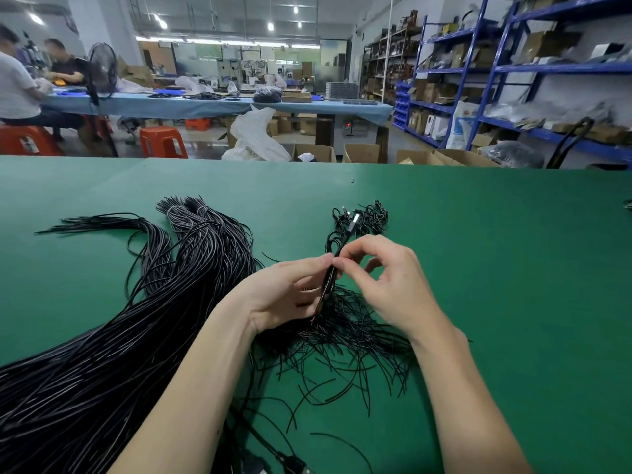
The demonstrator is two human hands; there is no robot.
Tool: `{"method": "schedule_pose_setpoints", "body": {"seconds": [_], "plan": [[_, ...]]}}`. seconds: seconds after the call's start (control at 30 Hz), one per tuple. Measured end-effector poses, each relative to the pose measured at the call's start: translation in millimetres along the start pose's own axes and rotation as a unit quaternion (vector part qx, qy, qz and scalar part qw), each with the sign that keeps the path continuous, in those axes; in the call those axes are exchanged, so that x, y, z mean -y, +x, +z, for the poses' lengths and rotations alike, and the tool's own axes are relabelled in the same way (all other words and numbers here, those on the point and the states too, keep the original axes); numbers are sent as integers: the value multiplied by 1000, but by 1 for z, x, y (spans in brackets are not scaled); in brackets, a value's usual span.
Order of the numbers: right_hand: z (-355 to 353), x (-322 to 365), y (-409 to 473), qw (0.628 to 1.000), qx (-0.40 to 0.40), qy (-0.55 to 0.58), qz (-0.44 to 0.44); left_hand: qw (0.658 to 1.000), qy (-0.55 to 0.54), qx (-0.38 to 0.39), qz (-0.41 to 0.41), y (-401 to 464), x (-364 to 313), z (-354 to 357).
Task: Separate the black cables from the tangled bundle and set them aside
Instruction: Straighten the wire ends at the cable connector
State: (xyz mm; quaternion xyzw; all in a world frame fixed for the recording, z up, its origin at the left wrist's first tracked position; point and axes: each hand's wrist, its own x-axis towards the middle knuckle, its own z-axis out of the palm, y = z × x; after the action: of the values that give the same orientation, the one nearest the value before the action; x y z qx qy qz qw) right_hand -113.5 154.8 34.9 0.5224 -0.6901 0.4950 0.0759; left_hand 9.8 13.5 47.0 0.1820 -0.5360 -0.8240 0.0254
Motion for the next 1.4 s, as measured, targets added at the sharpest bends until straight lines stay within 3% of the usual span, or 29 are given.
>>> {"method": "schedule_pose_setpoints", "body": {"seconds": [0.2,0.7,0.8,0.87,0.93,1.0,1.07,1.17,1.23,1.27,1.3,1.4], "plan": [[3,0,-1,999,12,-29,32,999,-31,-35,16,2,0,-7],[-2,12,0,991,49,16,120,988,-155,-19,16,5,8,-7],[2,16,1,985,37,54,162,992,-110,-14,58,8,8,-4],[-1,17,3,975,49,78,201,995,-25,-12,96,6,6,-4],[-4,14,4,958,76,96,259,979,137,-36,149,2,1,-6],[-5,12,4,933,110,112,324,923,316,-73,208,-3,-4,-8],[-6,7,4,906,133,127,380,863,422,-88,263,-6,-9,-6],[-4,-3,0,833,146,265,464,816,486,-62,308,-5,-9,-1],[0,-4,-5,749,136,412,501,821,478,-46,308,-3,-7,-3],[0,-4,-6,735,127,446,494,841,448,-39,302,-3,-6,-4],[-1,-3,-6,751,126,439,476,867,402,-34,293,-4,-5,-7],[-11,4,-3,892,123,231,370,939,240,-36,244,-4,-2,-14]]}}
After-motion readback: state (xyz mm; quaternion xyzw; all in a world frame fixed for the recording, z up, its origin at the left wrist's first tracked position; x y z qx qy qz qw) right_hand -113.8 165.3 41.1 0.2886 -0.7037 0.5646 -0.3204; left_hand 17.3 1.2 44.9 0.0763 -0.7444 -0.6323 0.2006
